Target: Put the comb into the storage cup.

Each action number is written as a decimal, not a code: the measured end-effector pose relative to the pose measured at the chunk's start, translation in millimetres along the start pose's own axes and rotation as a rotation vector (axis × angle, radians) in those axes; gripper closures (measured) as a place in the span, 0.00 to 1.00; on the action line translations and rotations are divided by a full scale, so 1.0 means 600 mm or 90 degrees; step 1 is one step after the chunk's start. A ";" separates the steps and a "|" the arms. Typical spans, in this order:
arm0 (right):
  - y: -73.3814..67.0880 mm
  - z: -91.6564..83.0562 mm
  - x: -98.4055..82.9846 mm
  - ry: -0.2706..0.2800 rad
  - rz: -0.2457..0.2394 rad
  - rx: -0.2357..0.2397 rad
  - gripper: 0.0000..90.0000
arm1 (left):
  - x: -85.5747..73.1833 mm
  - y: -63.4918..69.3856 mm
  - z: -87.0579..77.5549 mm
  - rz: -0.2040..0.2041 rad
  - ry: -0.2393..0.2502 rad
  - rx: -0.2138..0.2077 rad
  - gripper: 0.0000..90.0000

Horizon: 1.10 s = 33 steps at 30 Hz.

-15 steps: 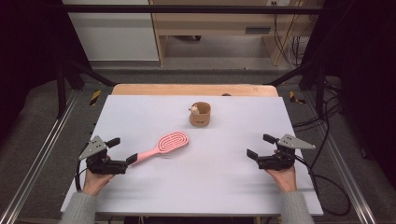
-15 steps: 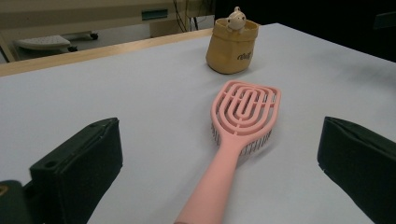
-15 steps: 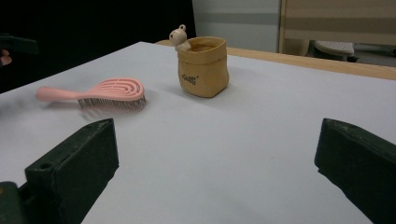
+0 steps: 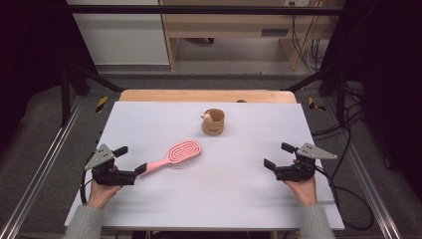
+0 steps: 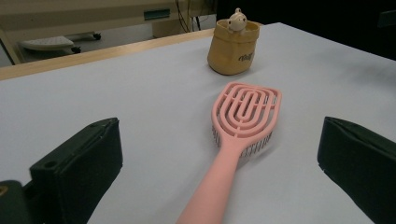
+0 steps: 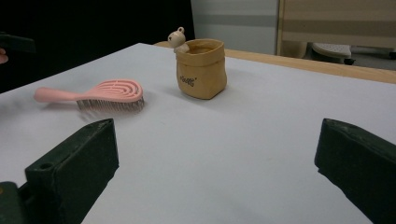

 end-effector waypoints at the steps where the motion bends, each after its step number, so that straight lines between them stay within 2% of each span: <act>1: 0.000 0.000 0.000 0.000 -0.001 0.000 0.00 | 0.001 0.000 0.000 -0.002 0.000 0.002 0.00; 9: 0.000 0.001 -0.001 -0.003 -0.002 -0.002 0.00 | 0.010 -0.002 0.001 0.001 -0.006 0.008 0.00; 19: 0.001 0.002 -0.002 -0.007 -0.003 -0.002 0.00 | 0.017 -0.004 0.011 0.013 -0.041 0.019 0.02; 33: 0.000 0.004 -0.004 -0.009 -0.004 0.000 0.00 | 0.026 -0.003 0.023 0.017 -0.074 0.038 0.22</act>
Point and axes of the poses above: each handheld gripper's, and its own axes: z roughly forward along the jaws, x roughly out of its top, y roughly to its right, the point moved 9 cm from there along z, roughly forward along the jaws, and after that the axes turned 8 degrees about x, right-handed, at the moved point
